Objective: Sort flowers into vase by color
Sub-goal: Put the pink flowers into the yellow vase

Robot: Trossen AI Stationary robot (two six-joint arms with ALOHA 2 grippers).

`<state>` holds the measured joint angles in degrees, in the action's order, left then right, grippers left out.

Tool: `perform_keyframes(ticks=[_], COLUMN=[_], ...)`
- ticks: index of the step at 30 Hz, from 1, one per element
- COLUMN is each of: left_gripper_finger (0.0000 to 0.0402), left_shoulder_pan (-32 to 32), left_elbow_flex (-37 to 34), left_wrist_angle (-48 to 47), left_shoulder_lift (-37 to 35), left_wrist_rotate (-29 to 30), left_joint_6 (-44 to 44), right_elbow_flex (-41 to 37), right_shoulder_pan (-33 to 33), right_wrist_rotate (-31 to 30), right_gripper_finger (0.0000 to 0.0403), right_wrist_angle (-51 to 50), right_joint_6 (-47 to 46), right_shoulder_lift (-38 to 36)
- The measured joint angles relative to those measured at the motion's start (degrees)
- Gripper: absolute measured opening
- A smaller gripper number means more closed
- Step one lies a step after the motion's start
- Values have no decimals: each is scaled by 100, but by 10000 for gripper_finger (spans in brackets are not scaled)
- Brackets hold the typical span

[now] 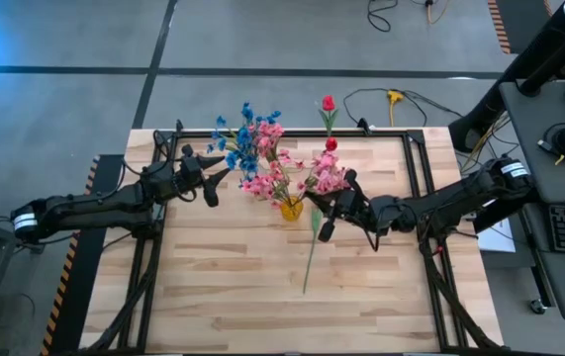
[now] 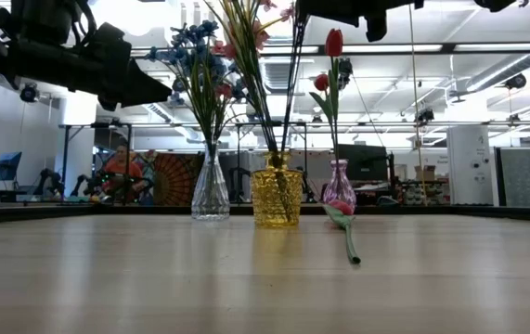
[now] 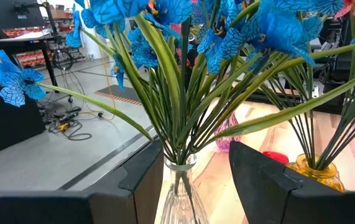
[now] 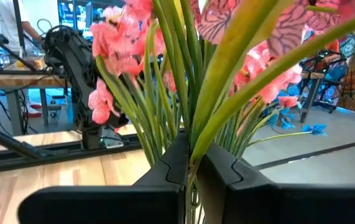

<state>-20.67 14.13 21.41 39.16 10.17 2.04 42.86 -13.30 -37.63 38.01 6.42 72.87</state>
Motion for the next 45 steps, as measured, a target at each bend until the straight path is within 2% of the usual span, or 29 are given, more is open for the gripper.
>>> perform_keyframes(ticks=[15, 45], left_gripper_finger=[167, 167], left_shoulder_pan=[-1, -1], left_elbow_flex=[0, 0], left_wrist_angle=[0, -2], left_shoulder_lift=[0, 0], left_wrist_rotate=[-2, 0], left_joint_6=[0, 1], right_elbow_flex=[1, -1], right_shoulder_pan=[0, 9], right_wrist_rotate=[1, -6], right_gripper_finger=[13, 13], right_wrist_angle=[-12, -133], right_joint_6=[92, 57], right_shoulder_lift=[237, 235])
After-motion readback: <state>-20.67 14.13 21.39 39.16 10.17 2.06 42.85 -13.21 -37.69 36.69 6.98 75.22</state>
